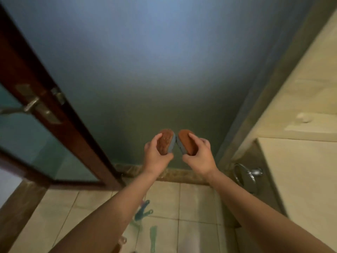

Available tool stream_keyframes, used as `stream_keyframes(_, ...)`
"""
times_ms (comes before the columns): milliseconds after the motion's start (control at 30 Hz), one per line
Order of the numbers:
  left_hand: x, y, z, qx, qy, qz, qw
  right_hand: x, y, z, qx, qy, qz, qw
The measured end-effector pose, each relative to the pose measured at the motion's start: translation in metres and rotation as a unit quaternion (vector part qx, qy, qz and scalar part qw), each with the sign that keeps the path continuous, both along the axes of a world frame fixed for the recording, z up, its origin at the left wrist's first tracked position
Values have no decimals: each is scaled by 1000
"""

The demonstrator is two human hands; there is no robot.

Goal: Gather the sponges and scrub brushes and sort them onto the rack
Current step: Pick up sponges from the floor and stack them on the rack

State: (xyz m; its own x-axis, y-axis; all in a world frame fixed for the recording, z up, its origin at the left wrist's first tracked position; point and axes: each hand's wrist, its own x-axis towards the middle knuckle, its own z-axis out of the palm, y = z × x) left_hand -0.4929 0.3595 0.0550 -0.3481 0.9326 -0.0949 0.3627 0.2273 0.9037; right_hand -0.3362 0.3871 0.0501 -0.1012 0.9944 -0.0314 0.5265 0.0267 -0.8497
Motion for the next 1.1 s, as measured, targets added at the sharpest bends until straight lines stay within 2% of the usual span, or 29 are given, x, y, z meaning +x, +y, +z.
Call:
stream_keyframes(200,108,32,40,44,6,-110,993,110,6,41,45,3,-106,993)
stream_keyframes(367,197,48,63,81,4,-184,980,199,-2,71,82,42,-184,979)
stream_keyframes(633,336,62,89,98,-32,-332,938,331,-42,105,126,19,-322,938)
stream_keyframes(767,403,59,99,111,-51,-428,896,380,-78,117,135,-3,-413,901)
stream_keyframes(933,472,39,116,133,-77,-541,827,416,-123,135,144,-20,-538,830)
stream_keyframes(1100,524,14,138,158,-94,-632,753,434,-171,151,165,-29,-615,771)
